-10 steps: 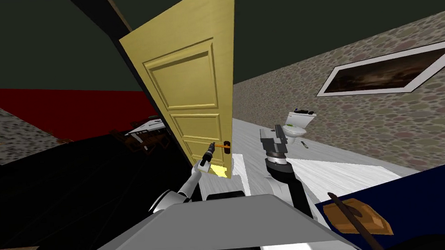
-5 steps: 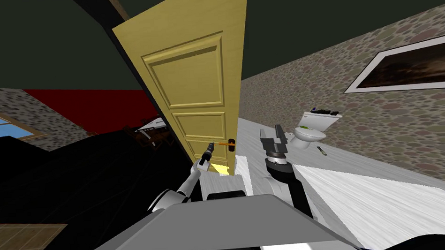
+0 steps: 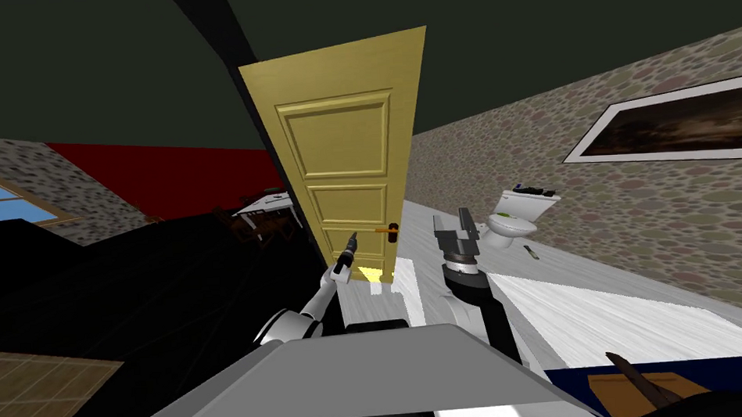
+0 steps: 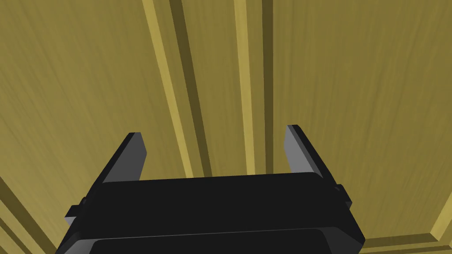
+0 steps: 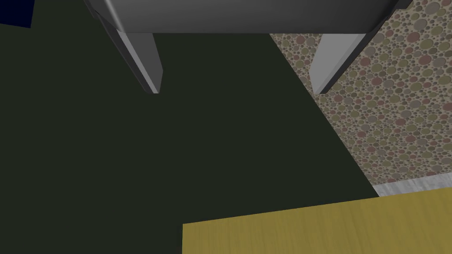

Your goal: Push the door open

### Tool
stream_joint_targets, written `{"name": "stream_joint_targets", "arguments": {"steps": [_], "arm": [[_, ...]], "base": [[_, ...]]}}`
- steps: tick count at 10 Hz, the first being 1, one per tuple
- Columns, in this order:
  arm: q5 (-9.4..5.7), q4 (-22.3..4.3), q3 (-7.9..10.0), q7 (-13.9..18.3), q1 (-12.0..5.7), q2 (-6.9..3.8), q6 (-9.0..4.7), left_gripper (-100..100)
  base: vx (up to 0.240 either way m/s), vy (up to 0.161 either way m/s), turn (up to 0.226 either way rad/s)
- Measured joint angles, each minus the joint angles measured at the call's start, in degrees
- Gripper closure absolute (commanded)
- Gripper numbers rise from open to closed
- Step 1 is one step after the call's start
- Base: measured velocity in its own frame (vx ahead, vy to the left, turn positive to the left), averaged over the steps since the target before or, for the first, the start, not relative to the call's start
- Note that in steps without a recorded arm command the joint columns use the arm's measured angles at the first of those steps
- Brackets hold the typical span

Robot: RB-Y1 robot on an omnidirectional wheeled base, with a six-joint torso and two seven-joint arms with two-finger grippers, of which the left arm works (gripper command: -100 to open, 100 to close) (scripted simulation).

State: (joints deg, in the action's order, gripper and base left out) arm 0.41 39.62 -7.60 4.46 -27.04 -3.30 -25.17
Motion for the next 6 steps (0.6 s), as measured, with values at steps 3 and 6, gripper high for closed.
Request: {"name": "stream_joint_targets", "arguments": {"steps": [3, 6], "arm": [[-1.27, -2.3, 1.11, -1.9, -1.6, 2.29, -0.91, -100], [-1.91, -3.8, 1.64, -2.7, -2.46, 3.98, -1.44, -100]], "base": [[-0.172, -0.066, -0.008], [-0.156, -0.143, -0.012]]}}
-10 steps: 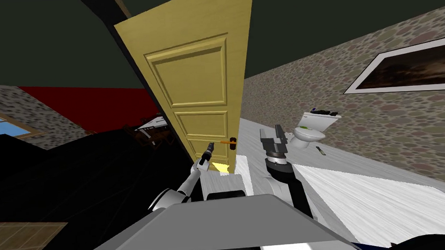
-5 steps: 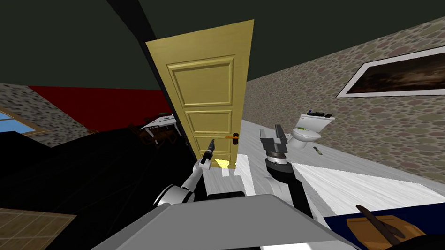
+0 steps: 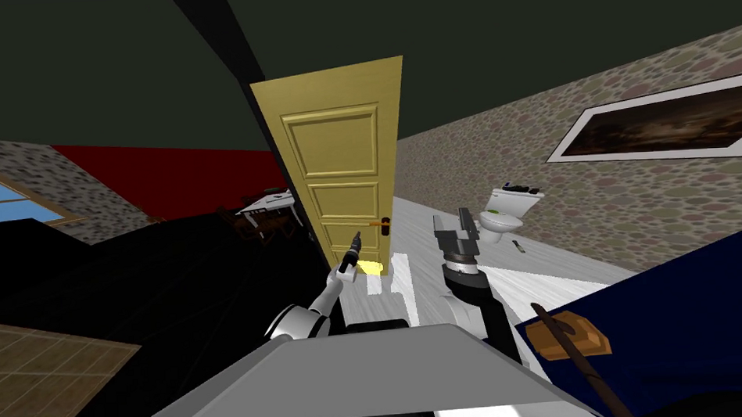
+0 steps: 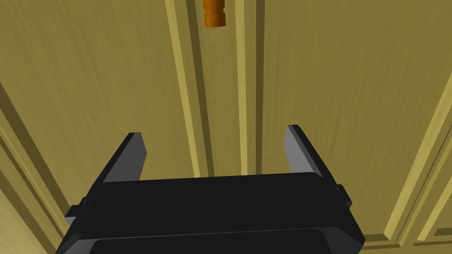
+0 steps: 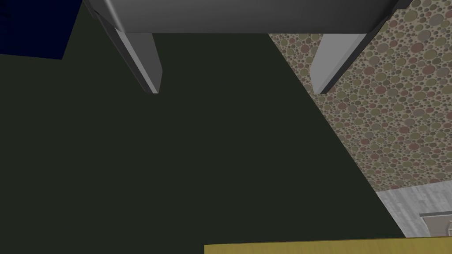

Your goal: Push the door open

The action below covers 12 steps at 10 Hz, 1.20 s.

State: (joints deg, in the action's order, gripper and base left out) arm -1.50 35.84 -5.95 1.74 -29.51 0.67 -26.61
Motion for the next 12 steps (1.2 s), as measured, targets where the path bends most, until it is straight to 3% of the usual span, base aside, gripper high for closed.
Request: {"name": "stream_joint_targets", "arguments": {"steps": [4, 8, 12], "arm": [[-0.37, -0.2, 0.3, -0.7, -0.16, 1.59, -0.11, -100], [-0.46, -0.4, 0.38, -0.8, -0.33, 1.87, -0.14, -100], [-0.68, -2.2, 0.99, -1.0, -1.28, -1.02, -0.99, -100]], "base": [[-0.091, -0.124, 0.004], [-0.012, -0.082, -0.01], [0.194, -0.028, -0.013]]}}
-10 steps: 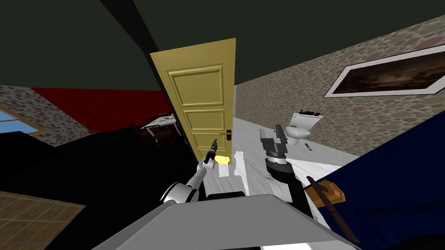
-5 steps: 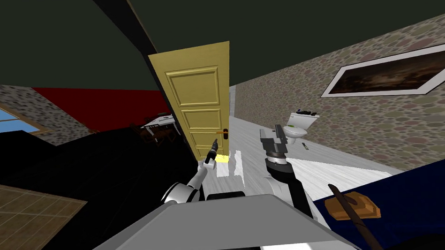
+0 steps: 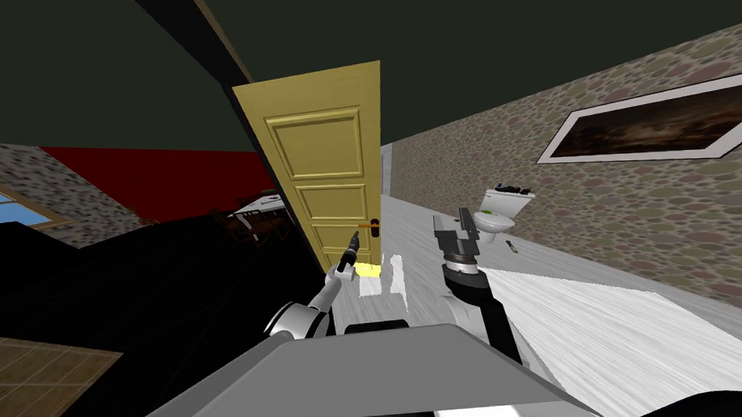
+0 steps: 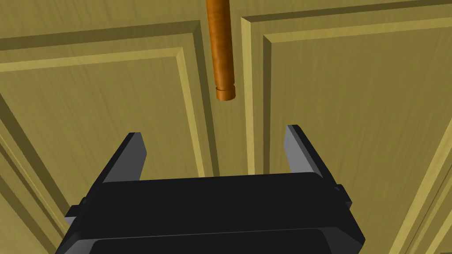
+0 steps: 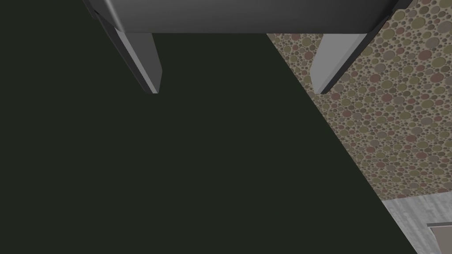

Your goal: Push the door open

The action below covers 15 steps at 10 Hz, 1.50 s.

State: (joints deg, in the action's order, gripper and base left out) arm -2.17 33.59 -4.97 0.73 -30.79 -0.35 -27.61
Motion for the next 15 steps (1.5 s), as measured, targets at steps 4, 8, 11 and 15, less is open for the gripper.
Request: {"name": "stream_joint_targets", "arguments": {"steps": [4, 8, 11, 15], "arm": [[-0.03, 1.5, 0.19, 0.0, 0.74, -0.86, 0.79, -100], [-0.19, 1.0, 0.67, -0.2, 0.36, 1.14, 0.51, 100], [-0.21, 0.9, 0.66, -0.1, 0.25, 1.07, 0.36, 100], [-0.36, -0.3, 0.89, -0.1, 0.2, 0.69, 0.12, 100]], "base": [[0.229, -0.089, -0.031], [0.144, -0.065, -0.011], [-0.031, 0.012, -0.013], [0.04, -0.053, 0.028]]}}
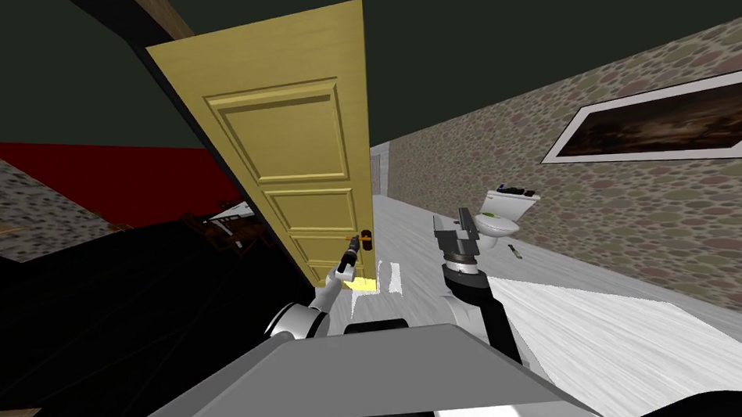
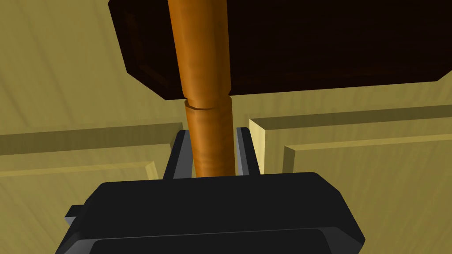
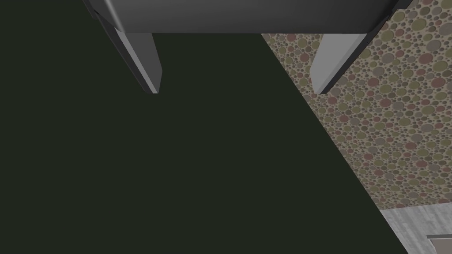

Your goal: Push the door open

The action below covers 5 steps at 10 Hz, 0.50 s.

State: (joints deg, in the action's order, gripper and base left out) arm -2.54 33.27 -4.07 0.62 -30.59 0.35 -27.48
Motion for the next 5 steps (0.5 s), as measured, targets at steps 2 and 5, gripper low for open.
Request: {"name": "stream_joint_targets", "arguments": {"steps": [2, 5], "arm": [[-0.41, -0.4, 1.14, -0.5, -0.09, -0.7, 0.28, 100], [-1.19, -0.8, 3.01, -0.7, -0.24, -2.61, -0.13, 100]], "base": [[0.129, -0.167, 0.092], [0.166, -0.168, 0.086]]}}
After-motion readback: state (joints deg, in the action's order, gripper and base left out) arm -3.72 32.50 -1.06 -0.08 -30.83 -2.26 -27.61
